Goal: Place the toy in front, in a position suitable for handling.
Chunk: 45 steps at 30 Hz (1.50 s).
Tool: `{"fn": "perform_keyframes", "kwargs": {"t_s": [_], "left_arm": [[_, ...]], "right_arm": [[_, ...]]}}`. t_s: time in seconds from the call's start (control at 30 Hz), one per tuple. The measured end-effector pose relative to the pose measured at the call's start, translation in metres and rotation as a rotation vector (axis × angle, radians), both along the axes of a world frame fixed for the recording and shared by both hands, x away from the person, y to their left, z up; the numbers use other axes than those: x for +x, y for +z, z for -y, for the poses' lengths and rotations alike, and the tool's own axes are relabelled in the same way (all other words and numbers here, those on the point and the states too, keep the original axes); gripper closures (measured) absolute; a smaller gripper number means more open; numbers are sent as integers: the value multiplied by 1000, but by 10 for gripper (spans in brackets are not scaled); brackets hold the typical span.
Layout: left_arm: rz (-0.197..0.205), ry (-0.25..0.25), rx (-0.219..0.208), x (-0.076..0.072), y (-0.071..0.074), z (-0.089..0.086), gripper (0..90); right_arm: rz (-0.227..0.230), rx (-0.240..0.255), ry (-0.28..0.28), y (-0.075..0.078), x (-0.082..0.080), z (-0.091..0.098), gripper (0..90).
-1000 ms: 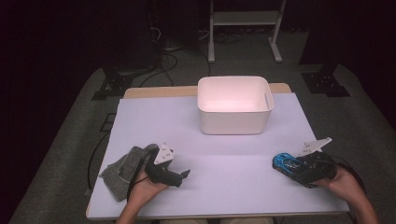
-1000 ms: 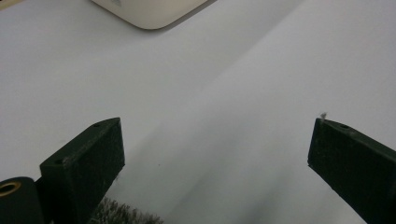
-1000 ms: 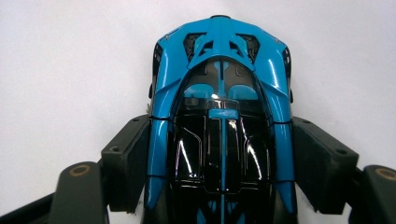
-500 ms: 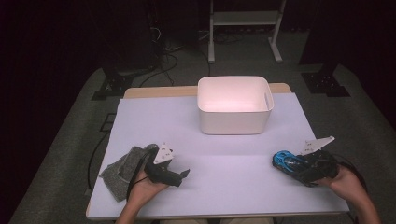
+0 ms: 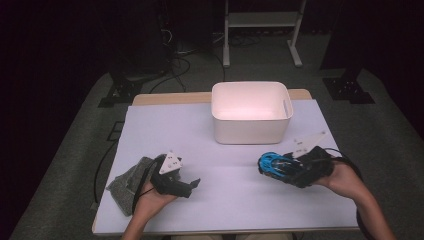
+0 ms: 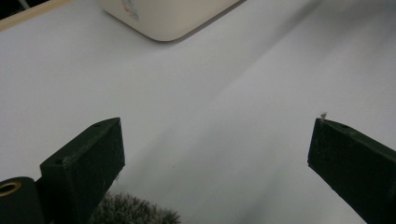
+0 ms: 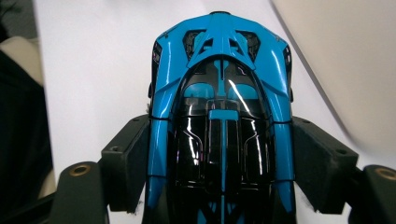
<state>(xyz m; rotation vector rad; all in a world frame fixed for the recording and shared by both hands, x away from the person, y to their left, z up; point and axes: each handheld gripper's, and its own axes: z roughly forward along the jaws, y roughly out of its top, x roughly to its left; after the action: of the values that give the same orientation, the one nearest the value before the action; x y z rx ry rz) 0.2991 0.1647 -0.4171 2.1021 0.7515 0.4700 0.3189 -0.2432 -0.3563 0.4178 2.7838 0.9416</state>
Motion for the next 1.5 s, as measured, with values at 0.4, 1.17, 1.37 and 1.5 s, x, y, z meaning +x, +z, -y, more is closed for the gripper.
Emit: {"fn": "perform_keyframes", "kwargs": {"t_s": [0.4,1.17,1.37,1.5], "left_arm": [[12,35,-21,1,9,-20,43],[-47,25,-34,7,6,-42,55],[-48,14,-8,6,6,-46,61],[-48,20,-4,6,8,-52,127]], "right_arm": [[-20,-69,234,-4,6,-100,265],[-103,-127,286,-74,-1,-141,196],[-80,-67,247,-64,-5,-120,157],[-107,-20,197,-65,-6,-98,153]]}}
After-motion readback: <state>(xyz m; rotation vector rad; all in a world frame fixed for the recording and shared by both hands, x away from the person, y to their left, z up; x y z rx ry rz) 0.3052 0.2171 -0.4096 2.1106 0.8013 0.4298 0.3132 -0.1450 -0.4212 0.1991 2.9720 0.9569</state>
